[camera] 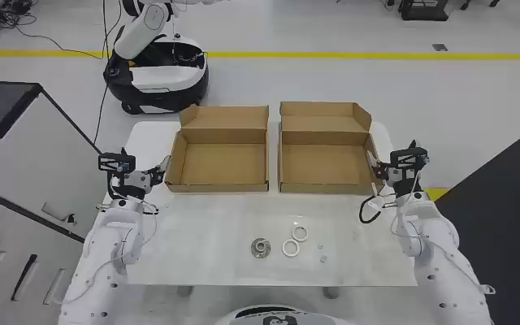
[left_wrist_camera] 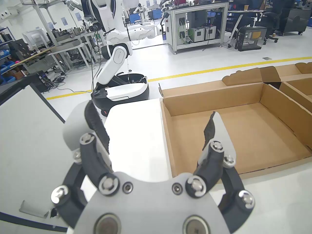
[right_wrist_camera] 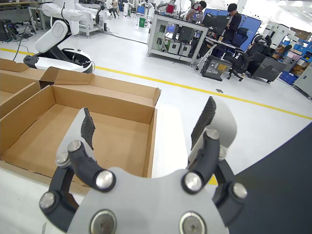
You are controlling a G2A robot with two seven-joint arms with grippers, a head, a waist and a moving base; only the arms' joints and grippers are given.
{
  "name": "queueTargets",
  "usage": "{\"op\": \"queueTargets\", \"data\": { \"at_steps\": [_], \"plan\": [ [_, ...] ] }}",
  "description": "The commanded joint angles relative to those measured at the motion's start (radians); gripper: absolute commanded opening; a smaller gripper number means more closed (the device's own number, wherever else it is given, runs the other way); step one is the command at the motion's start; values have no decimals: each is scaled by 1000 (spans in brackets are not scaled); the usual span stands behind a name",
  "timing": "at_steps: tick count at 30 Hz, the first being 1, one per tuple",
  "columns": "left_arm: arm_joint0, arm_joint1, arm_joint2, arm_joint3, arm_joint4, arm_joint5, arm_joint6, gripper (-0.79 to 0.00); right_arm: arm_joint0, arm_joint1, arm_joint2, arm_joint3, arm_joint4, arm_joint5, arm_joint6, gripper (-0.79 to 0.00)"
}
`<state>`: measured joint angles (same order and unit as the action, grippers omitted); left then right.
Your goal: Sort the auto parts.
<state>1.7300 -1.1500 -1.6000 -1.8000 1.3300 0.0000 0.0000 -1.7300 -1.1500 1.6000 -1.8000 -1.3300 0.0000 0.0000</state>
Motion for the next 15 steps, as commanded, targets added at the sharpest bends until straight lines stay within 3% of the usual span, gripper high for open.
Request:
{"op": "queueTargets", "data": {
  "at_steps": [1, 12, 15],
  "plan": [
    [0, 0, 0, 0, 0, 0, 0, -1, 0, 0, 0, 0, 0, 0, 0, 0],
    [0, 0, 0, 0, 0, 0, 0, 0, 3, 0, 4, -4, 4, -4, 4, 0],
    [0, 0, 0, 0, 0, 0, 0, 0, 2, 9, 44, -56, -14, -90, 84, 0]
  ]
}}
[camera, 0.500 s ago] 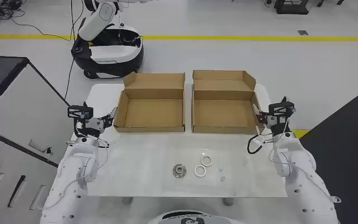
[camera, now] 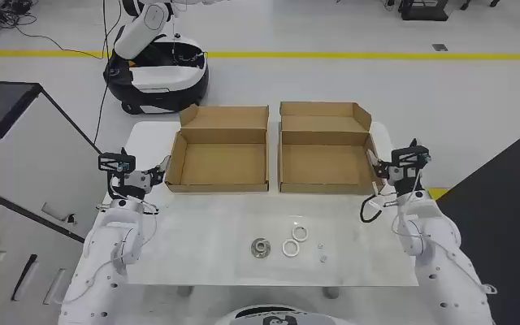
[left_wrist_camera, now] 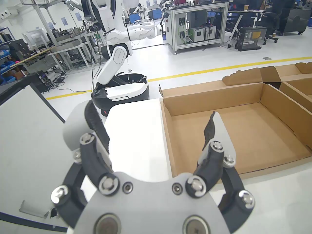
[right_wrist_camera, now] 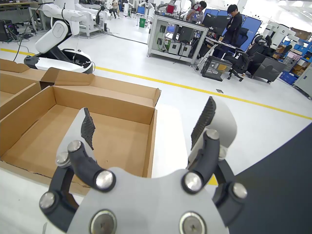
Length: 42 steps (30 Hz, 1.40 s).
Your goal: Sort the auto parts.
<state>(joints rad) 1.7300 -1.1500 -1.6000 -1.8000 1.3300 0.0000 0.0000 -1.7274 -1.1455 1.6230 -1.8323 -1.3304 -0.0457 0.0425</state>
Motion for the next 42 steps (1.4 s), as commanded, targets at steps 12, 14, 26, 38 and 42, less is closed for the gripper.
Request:
{"op": "queueTargets", "data": {
  "at_steps": [12, 14, 26, 38, 42],
  "plan": [
    [0, 0, 0, 0, 0, 0, 0, 0, 54, 57, 245, -290, 164, -570, 585, 0],
    [0, 0, 0, 0, 0, 0, 0, 0, 77, 70, 251, -315, 210, -703, 675, 0],
    [0, 0, 0, 0, 0, 0, 0, 0, 89, 203, 166, -411, 212, -932, 800, 0],
    [0, 0, 0, 0, 0, 0, 0, 0, 176, 385, -12, -433, 181, -937, 795, 0],
    [0, 0, 0, 0, 0, 0, 0, 0, 221, 451, -86, -443, 217, -913, 819, 0]
  ]
}}
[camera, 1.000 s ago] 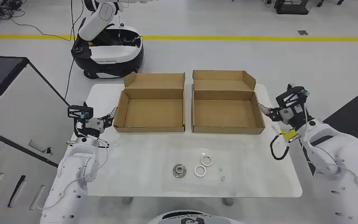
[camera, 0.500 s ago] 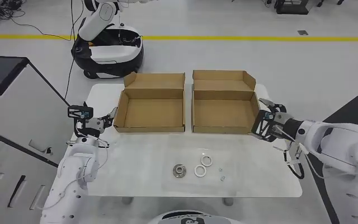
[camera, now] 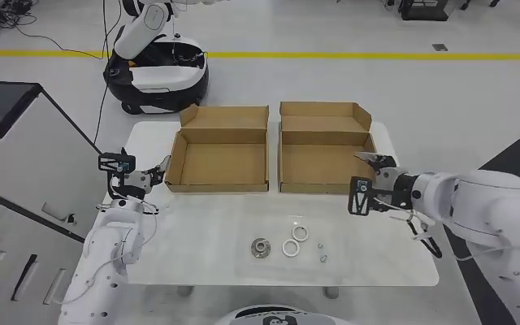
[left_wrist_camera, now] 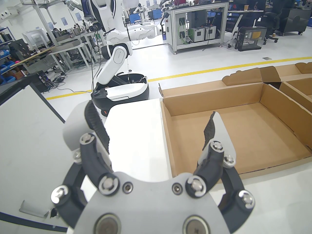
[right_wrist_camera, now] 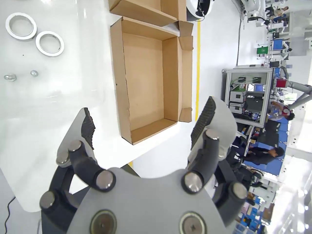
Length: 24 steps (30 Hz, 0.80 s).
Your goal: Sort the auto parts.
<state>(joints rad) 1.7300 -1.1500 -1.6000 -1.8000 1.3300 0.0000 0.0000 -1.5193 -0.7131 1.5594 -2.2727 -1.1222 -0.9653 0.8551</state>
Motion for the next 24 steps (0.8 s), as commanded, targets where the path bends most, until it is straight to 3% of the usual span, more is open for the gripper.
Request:
{"op": "queueTargets", "data": {
  "at_steps": [1, 8, 15, 24],
  "plan": [
    [0, 0, 0, 0, 0, 0, 0, 0, 28, 35, -44, -5, 12, 12, 12, 0],
    [0, 0, 0, 0, 0, 0, 0, 0, 163, 133, -232, -15, 115, 85, 85, 0],
    [0, 0, 0, 0, 0, 0, 0, 0, 357, 209, -475, -27, 326, 206, 206, 0],
    [0, 0, 0, 0, 0, 0, 0, 0, 653, 250, -794, -6, 642, 398, 398, 0]
  ]
}}
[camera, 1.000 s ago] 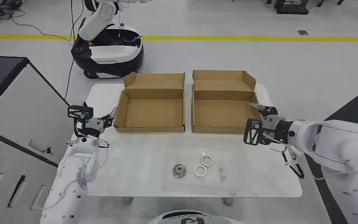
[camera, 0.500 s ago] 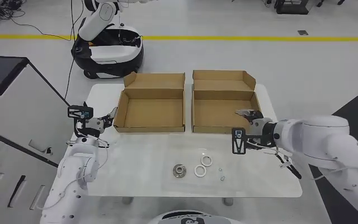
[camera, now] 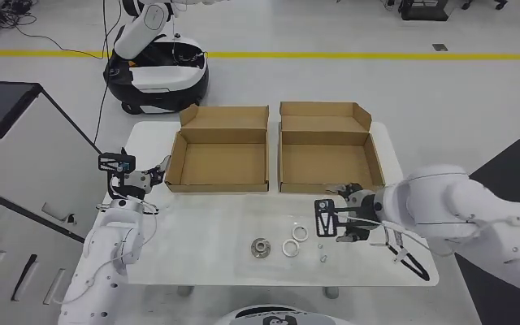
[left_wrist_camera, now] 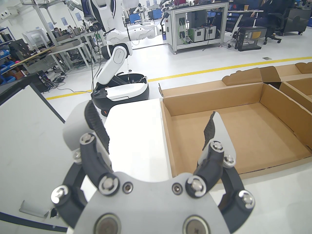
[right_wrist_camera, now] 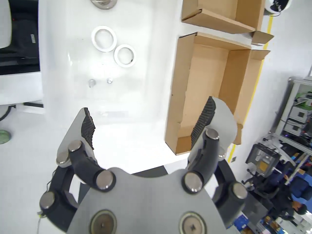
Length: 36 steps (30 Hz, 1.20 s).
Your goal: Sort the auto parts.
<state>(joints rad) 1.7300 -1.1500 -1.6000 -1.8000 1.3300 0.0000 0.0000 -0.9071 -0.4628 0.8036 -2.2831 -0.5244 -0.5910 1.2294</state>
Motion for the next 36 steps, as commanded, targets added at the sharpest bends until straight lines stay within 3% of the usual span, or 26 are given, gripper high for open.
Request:
{"op": "queueTargets", "data": {
  "at_steps": [1, 8, 15, 23, 34, 36],
  "plan": [
    [0, 0, 0, 0, 0, 0, 0, 0, 73, -3, -68, 14, 79, 45, 45, 0],
    [0, 0, 0, 0, 0, 0, 0, 0, 258, -48, -231, 94, 282, 161, 160, 0],
    [0, 0, 0, 0, 0, 0, 0, 0, 352, -100, -359, 160, 316, 192, 192, 0],
    [0, 0, 0, 0, 0, 0, 0, 0, 374, -133, -453, 251, 271, 177, 177, 0],
    [0, 0, 0, 0, 0, 0, 0, 0, 342, -150, -481, 284, 241, 166, 155, 0],
    [0, 0, 0, 0, 0, 0, 0, 0, 334, -151, -481, 282, 233, 166, 156, -37]
  ]
}}
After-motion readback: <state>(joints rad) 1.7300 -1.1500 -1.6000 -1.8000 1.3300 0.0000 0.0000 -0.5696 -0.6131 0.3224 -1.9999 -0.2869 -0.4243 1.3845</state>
